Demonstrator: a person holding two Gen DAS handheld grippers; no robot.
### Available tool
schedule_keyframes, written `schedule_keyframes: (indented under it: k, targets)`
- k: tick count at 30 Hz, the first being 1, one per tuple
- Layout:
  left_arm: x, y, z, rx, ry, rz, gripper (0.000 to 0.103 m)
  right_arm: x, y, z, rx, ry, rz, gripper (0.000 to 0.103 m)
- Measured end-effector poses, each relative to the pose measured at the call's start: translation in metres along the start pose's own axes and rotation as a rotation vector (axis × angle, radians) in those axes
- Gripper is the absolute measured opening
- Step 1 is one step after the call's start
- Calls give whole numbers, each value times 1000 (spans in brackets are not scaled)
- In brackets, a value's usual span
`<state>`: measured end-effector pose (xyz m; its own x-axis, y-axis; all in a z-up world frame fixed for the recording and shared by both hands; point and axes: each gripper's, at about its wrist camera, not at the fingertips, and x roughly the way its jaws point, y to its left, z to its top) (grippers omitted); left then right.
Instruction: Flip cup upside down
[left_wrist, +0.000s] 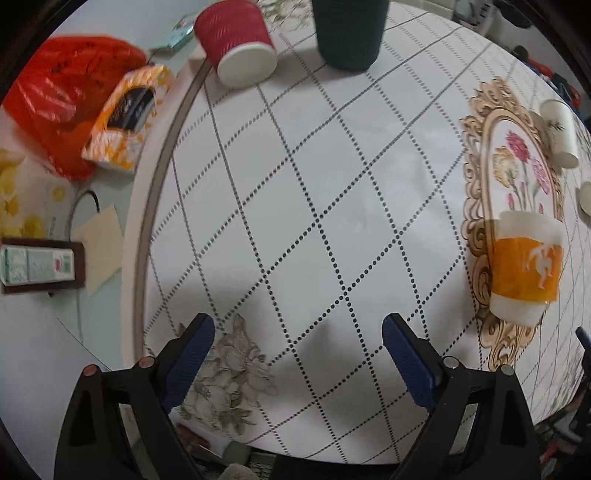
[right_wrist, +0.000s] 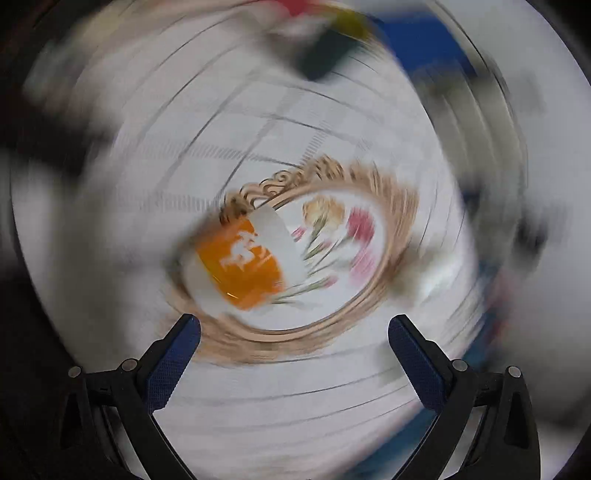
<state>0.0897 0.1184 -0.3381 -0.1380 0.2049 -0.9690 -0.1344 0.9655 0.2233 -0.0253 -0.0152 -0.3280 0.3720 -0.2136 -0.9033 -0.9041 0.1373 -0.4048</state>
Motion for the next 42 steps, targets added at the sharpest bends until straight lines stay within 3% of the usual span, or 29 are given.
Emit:
schedule_keyframes:
  k: [1,3,8,11,17,27,33,38,42]
  targets:
    - [4,-1,-1,-9,10,-3,93,3,16,-1,-201,-12,-76,103]
    - [13,-2,-2,-29,33,-14,93,16,31,-6,-485,-6,-166,103]
    - [25,-5,-5,-69,52,-30,93,45,66,-32,-1088,-51,-357,103]
    - [29,-7,-6,-80,58,-33,93,56,71,-49,-1368,-92,-426,103]
    - [38,-7,-6,-99,64,-36,94,78,61,-66,-1710,-132,-468,102]
    - [59,0,-10,-114,82,-46,93,103,33,-62,-1878,-145,-439,97]
    - [70,2,-6,-105,85,-46,93,115,11,-37,-1871,-131,-423,91]
    - [72,6,-5,-92,83,-43,93,119,-2,-16,-1855,-140,-412,79]
    - [76,6,1,-87,83,-43,93,122,-14,2,-1847,-145,-405,78]
